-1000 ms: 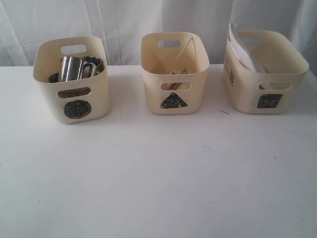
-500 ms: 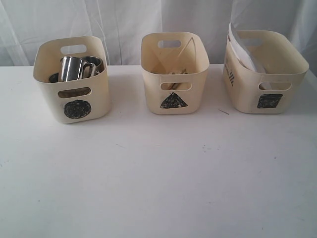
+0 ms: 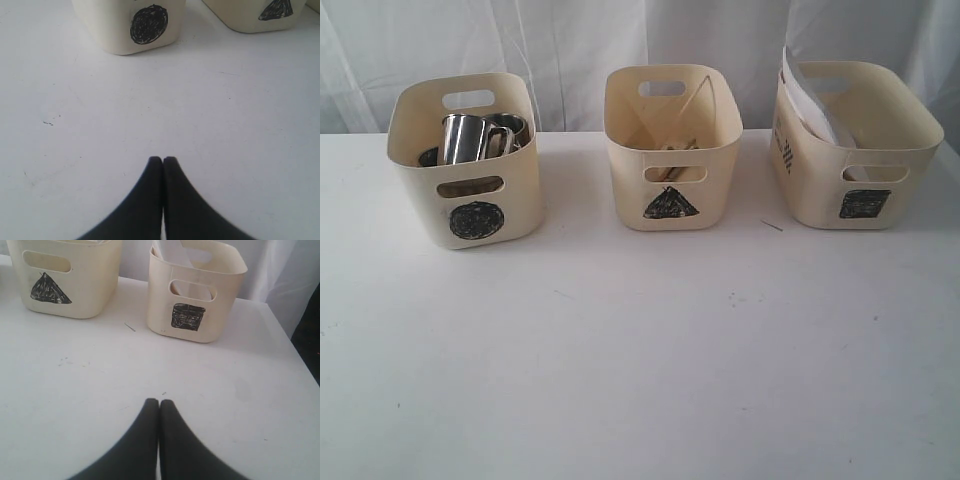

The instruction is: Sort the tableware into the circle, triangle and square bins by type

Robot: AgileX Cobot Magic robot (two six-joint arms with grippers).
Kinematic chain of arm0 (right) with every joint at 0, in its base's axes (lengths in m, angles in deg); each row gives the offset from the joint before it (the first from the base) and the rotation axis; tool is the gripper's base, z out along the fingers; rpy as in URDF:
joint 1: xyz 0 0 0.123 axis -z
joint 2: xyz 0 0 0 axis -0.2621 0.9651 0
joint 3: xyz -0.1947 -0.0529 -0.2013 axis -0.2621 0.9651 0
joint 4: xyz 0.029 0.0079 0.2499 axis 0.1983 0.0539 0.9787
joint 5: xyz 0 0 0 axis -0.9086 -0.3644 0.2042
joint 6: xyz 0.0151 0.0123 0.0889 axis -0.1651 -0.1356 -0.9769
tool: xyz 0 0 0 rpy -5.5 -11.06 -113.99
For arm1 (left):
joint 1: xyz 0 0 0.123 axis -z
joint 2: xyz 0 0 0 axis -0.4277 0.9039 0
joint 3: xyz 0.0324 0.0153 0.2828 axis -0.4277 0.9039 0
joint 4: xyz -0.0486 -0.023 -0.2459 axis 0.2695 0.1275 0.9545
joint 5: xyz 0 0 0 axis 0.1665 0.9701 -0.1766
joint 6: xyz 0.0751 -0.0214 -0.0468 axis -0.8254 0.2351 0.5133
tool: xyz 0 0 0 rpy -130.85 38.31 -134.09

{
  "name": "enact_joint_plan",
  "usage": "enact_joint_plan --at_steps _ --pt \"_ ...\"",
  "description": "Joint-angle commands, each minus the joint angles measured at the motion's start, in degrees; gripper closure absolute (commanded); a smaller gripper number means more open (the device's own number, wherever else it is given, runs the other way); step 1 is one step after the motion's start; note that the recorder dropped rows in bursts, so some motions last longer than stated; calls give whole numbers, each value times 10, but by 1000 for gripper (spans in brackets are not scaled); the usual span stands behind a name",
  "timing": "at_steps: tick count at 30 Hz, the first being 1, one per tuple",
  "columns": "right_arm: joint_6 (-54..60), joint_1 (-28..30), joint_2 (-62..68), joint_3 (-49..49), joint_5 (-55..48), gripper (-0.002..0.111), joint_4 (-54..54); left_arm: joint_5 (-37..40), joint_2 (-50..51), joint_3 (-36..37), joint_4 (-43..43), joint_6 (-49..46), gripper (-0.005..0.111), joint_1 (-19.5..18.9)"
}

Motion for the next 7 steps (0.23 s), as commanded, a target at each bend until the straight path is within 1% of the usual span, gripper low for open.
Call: enact_joint_plan --at_steps 1,7 --pt "6 2 -3 4 0 108 2 1 -2 3 2 3 107 -2" --pt "6 2 -3 4 0 108 0 1 -2 3 2 3 107 -2"
